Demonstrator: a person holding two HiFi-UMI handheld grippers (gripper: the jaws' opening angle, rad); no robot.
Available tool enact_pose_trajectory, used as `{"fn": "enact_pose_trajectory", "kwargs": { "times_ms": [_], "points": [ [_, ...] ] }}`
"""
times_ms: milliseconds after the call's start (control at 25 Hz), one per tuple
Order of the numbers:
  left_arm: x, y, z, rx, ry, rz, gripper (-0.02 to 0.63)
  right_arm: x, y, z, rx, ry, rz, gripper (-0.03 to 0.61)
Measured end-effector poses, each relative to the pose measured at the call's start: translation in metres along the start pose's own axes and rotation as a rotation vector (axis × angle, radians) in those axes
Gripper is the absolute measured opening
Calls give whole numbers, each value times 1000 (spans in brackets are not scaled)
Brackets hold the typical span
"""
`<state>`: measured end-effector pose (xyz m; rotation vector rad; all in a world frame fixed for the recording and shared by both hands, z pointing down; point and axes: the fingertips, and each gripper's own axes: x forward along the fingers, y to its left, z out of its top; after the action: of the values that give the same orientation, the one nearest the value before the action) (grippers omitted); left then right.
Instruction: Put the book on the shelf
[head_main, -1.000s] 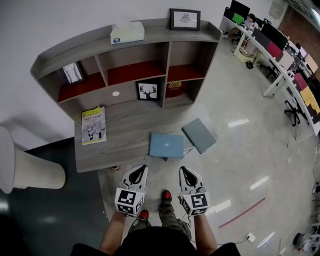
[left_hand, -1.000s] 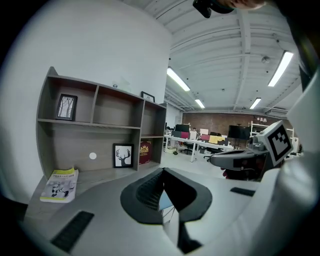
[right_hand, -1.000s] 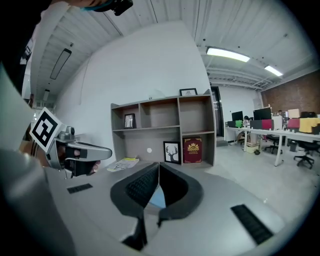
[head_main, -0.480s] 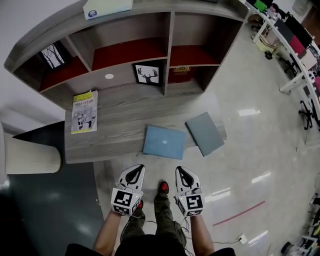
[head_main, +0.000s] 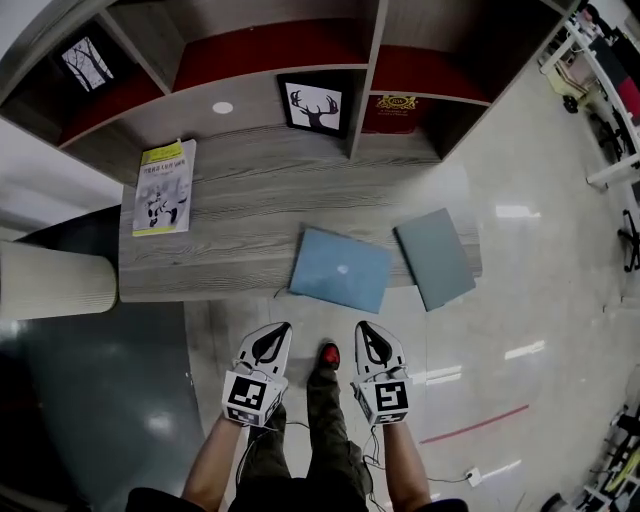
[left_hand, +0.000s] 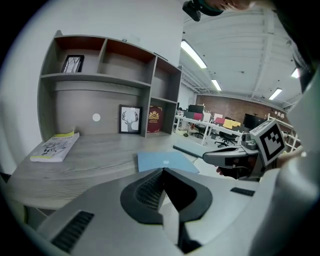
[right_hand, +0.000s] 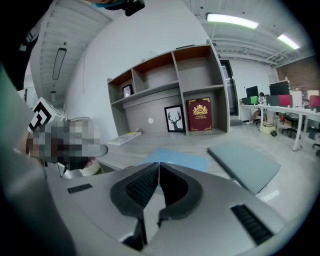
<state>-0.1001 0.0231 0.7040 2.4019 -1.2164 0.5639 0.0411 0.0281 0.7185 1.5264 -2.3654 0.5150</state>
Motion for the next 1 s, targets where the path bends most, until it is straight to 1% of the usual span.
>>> {"fn": "enact_pose_trajectory", "kwargs": {
  "times_ms": [120, 200, 280, 360, 400, 480, 520, 600, 680, 760, 880, 1000],
  "points": [
    [6, 3, -13, -3, 17, 2, 6, 8, -1, -9, -23, 23, 5, 29],
    [9, 2, -16, 3, 30, -3, 6, 12, -2, -15, -56, 28, 14, 30],
    [12, 1, -18, 3, 23, -6, 6, 15, -4, -18, -112, 45, 9, 31],
    [13, -3, -20, 2, 23, -13, 6, 18, -6, -21, -194, 51, -7, 32],
    [13, -5, -21, 3, 29, -18, 6, 19, -7, -23, -234, 52, -8, 44],
    [13, -8, -23, 0, 27, -22, 6, 22, -8, -27, -305, 70, -5, 126],
    [13, -9, -23, -6, 26, -21, 6, 22, -11, -31, -345, 89, -13, 136],
    [11, -9, -25, -15, 36, -22, 6, 23, -18, -38, -439, 127, -46, 178],
    [10, -7, -30, -18, 36, -17, 6, 27, -21, -42, -523, 139, -64, 225],
    [11, -6, -32, -14, 29, -19, 6, 33, -22, -46, -582, 143, -64, 264],
    [10, -7, -35, -13, 58, -25, 6, 44, -28, -61, -668, 138, -73, 291],
    [12, -7, -41, -21, 58, -19, 6, 53, -32, -65, -717, 163, -94, 299]
  ]
}}
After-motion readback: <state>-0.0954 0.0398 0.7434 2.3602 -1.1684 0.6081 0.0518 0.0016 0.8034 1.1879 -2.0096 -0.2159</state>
